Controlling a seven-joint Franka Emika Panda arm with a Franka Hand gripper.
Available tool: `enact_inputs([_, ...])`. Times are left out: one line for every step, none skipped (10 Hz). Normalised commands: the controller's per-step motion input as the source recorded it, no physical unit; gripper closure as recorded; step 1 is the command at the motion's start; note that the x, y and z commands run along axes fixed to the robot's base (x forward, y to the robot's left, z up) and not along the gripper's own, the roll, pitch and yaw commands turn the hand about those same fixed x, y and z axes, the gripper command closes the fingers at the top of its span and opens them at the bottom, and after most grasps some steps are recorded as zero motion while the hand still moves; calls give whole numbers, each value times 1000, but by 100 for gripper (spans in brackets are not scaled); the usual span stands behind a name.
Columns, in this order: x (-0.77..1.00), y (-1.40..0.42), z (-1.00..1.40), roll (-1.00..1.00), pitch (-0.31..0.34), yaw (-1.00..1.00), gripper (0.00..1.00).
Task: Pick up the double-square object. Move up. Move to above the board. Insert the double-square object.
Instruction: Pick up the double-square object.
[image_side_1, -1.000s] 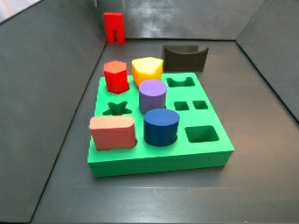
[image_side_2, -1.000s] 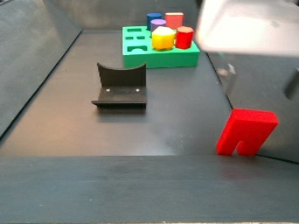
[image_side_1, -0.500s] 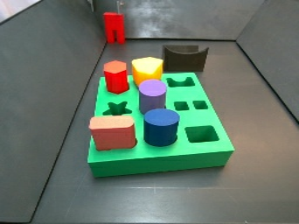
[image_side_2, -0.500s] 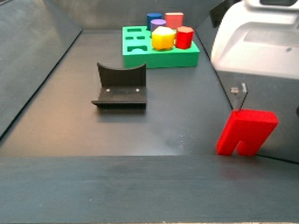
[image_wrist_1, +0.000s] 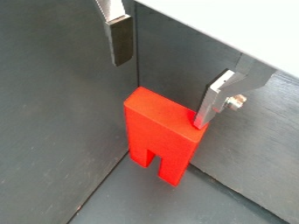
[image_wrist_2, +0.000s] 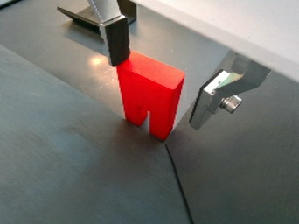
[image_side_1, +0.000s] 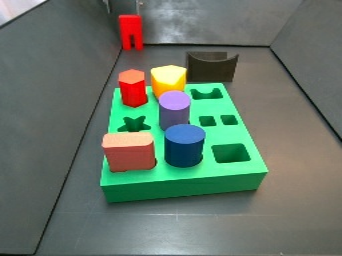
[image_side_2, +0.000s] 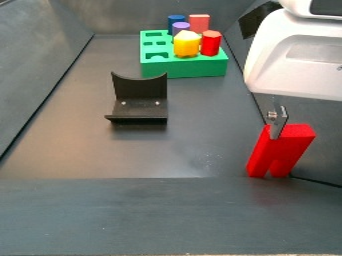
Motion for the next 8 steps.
enact_inputs([-106,0,-406,0,-231,443,0])
enact_inputs([34,0,-289,-57,-177,609,0])
enact_inputs([91,0,-157,-77,-124,617,0])
enact_inputs([134,0,-6,-96,-91,577,0])
enact_inputs([203,0,0,-87,-59,531,0])
enact_inputs([237,0,0,-111,-43,443,0])
enact_inputs([269,0,0,-133,-51,446,0])
enact_inputs([277,0,0,-143,-49,426,0])
